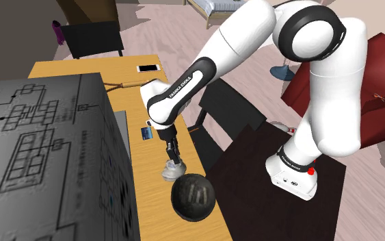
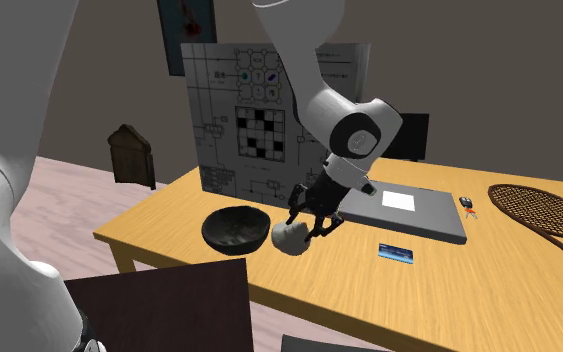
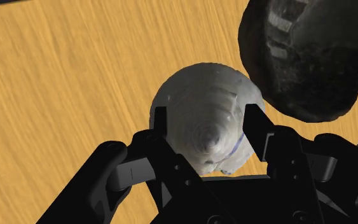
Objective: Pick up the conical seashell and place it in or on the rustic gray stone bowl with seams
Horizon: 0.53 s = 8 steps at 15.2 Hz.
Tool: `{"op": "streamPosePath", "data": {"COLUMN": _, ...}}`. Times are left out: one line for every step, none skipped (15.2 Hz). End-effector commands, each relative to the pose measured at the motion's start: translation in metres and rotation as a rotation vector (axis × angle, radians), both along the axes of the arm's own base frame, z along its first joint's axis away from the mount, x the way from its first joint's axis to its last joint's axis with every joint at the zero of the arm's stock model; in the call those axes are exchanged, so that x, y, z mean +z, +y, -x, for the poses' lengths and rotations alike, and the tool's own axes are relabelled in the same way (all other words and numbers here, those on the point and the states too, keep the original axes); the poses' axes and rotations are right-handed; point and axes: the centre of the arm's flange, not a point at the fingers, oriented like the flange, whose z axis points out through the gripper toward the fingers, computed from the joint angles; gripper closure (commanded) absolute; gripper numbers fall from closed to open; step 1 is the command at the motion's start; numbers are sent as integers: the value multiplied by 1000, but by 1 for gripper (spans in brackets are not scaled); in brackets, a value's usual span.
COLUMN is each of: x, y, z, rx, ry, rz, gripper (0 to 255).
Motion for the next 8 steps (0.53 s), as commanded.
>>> {"op": "streamPosePath", "data": {"x": 11, "y": 1, "z": 0, "rx": 0, "ry": 0, "rz": 0, "gripper": 255}}
{"op": "streamPosePath", "data": {"x": 16, "y": 1, "z": 0, "rx": 0, "ry": 0, "rz": 0, "gripper": 255}}
{"op": "streamPosePath", "data": {"x": 21, "y": 1, "z": 0, "rx": 0, "ry": 0, "rz": 0, "gripper": 255}}
{"op": "streamPosePath", "data": {"x": 26, "y": 1, "z": 0, "rx": 0, "ry": 0, "rz": 0, "gripper": 255}}
{"op": "streamPosePath", "data": {"x": 32, "y": 1, "z": 0, "rx": 0, "ry": 0, "rz": 0, "gripper": 255}}
{"op": "streamPosePath", "data": {"x": 37, "y": 1, "z": 0, "rx": 0, "ry": 0, "rz": 0, "gripper": 255}}
{"op": "streamPosePath", "data": {"x": 42, "y": 1, "z": 0, "rx": 0, "ry": 0, "rz": 0, "gripper": 255}}
{"op": "streamPosePath", "data": {"x": 48, "y": 1, "z": 0, "rx": 0, "ry": 0, "rz": 0, "gripper": 255}}
